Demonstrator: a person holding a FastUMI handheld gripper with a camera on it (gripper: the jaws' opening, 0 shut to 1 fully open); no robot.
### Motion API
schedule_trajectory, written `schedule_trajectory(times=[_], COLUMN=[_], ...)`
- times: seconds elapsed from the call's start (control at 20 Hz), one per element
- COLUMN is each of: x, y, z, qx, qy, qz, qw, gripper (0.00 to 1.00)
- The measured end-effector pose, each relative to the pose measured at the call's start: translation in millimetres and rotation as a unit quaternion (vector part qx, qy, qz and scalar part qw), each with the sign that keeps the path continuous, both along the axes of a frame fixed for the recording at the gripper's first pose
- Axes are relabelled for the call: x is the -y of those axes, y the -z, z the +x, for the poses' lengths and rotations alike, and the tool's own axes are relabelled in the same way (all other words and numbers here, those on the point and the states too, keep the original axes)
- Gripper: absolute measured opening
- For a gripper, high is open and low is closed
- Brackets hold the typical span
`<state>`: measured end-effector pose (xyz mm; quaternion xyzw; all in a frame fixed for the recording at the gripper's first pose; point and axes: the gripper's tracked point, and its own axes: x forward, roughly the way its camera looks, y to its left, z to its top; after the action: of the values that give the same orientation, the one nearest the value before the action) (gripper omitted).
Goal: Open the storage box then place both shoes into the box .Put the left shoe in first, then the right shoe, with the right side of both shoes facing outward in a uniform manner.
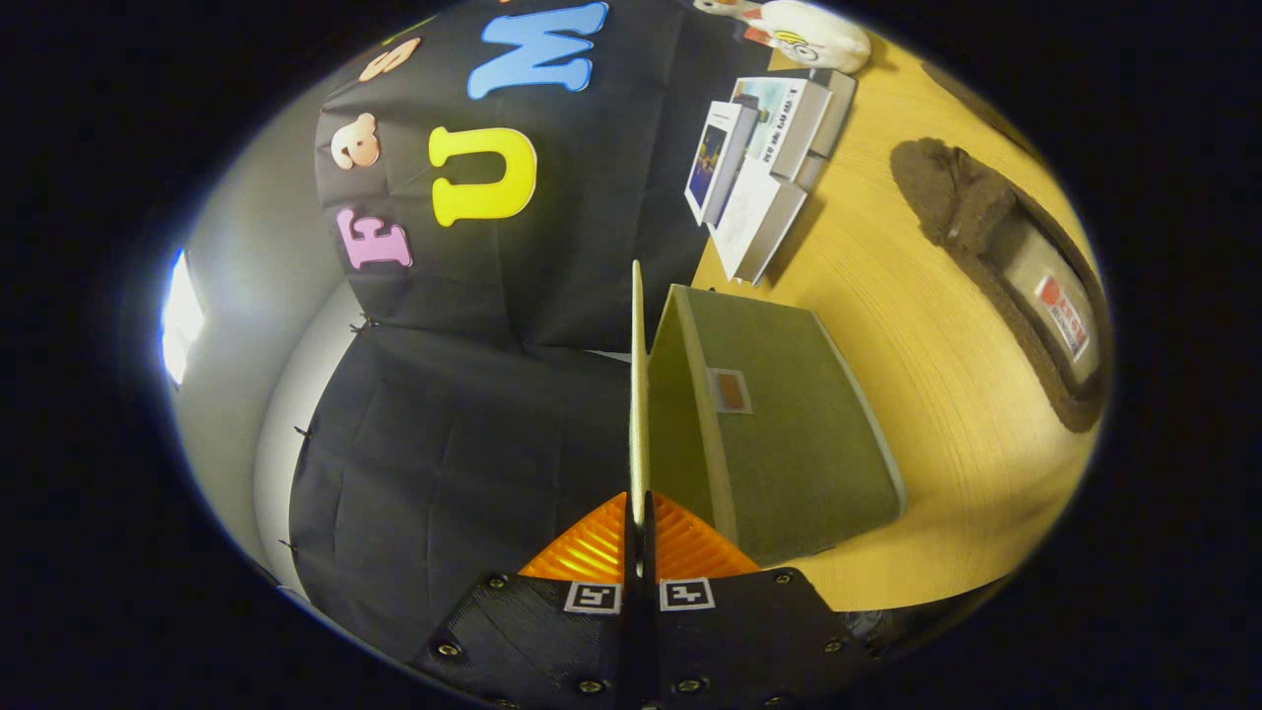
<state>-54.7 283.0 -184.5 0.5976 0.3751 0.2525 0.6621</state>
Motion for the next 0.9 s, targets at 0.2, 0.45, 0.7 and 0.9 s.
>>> schedule_trajectory(times=[0.2,0.45,0.7,0.9], x=[-10,-35,-68,-90], y=[-35,-73,-100,-110], z=[7,14,18,20], qx=[0.039,0.087,0.111,0.132], qy=[-0.019,-0.048,-0.071,-0.086], qz=[-0.027,-0.064,-0.088,-0.119], qw=[0.999,0.993,0.987,0.98], gripper=[0.0,0.0,0.0,0.0])
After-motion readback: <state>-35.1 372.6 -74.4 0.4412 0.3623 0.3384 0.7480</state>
